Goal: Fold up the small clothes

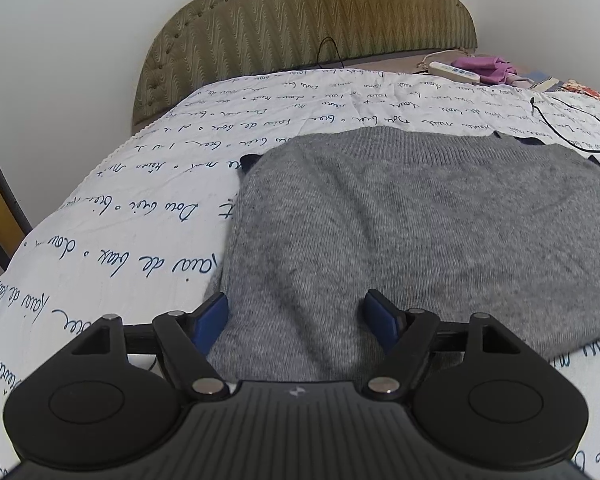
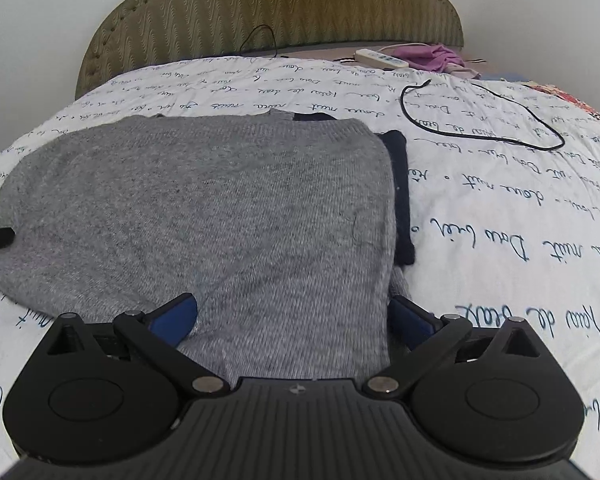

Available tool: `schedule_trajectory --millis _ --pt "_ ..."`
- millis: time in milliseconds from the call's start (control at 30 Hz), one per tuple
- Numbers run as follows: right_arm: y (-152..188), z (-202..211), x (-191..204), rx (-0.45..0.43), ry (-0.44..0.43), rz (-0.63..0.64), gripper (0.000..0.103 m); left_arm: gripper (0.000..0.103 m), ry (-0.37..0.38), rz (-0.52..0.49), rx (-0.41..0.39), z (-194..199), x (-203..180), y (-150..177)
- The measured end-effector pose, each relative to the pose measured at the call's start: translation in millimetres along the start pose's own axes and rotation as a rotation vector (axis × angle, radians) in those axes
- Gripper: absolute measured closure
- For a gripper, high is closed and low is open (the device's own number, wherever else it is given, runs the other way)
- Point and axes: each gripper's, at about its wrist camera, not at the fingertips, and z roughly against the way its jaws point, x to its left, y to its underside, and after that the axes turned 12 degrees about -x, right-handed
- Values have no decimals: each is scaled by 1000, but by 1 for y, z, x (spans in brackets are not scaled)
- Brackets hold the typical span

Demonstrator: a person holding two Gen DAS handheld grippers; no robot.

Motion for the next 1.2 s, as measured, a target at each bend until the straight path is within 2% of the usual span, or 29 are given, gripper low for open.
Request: schedule_trajectory --millis 767,1200 --pt "25 20 4 -84 6 -22 0 19 -23 -29 -97 13 -9 24" --pt "28 23 6 -99 8 -22 0 16 -2 2 -103 12 -4 26"
